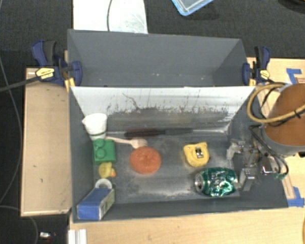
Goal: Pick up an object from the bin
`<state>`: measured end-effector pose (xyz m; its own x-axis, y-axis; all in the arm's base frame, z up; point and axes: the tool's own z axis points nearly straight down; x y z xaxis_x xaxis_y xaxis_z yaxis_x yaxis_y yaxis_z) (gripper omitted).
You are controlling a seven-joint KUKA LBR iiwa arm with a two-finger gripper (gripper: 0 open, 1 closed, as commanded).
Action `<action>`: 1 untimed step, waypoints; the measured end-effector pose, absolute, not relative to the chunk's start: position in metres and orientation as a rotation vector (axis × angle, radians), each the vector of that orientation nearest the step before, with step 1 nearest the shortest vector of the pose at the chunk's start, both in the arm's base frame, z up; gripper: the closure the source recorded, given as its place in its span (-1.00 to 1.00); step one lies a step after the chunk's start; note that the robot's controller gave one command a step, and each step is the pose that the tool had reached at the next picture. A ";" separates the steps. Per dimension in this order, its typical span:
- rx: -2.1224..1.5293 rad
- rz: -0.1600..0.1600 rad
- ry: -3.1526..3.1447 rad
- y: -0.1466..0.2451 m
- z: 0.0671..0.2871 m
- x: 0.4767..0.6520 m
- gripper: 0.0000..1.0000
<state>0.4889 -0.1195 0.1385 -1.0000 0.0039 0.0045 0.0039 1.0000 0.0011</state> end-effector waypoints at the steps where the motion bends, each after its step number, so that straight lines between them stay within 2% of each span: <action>1: 0.001 0.001 -3.144 -0.119 0.142 0.491 -1.00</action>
Offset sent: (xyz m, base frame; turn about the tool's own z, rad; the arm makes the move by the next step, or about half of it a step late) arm -0.0060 -0.0113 -0.0652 -0.0416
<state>0.4909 -0.1194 0.1417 -1.0000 -0.0004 -0.0024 -0.0004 1.0000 -0.0005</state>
